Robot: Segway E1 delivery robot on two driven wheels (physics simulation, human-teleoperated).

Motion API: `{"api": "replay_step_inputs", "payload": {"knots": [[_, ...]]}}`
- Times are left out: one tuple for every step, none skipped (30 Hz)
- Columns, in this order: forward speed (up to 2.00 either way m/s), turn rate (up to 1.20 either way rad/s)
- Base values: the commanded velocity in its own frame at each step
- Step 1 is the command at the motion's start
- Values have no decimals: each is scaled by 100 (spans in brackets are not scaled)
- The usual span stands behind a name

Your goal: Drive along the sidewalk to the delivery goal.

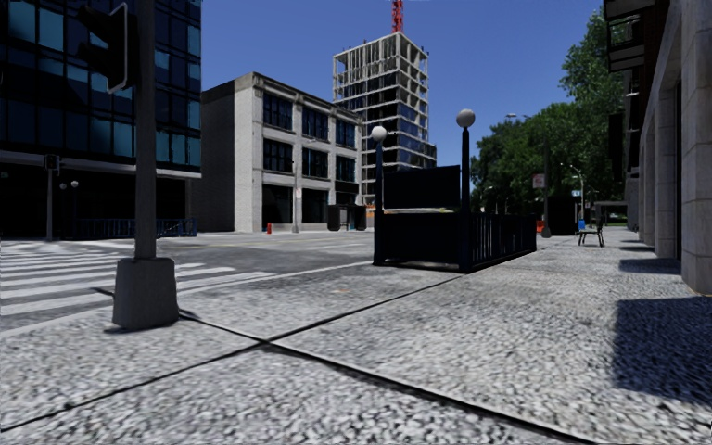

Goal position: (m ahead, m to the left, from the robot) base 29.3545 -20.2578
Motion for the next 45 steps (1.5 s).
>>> {"api": "replay_step_inputs", "payload": {"knots": [[148,-59],[148,-59],[148,-59],[148,-59],[148,-58],[148,-58],[148,-58],[152,-58],[157,-58],[157,-58],[168,-54],[175,-47],[178,-40],[178,-40],[179,-39],[179,-38],[179,-38],[179,-38],[180,-38],[182,-38],[186,-38],[186,-38],[188,-38],[188,-38],[187,-38],[187,-38],[186,-37],[186,-29],[186,-10],[186,-10],[188,0],[193,0],[194,0],[194,0],[194,0],[194,0],[194,0],[194,0],[194,0],[194,0],[194,0],[194,0],[194,-8],[194,-19],[194,-25]]}}
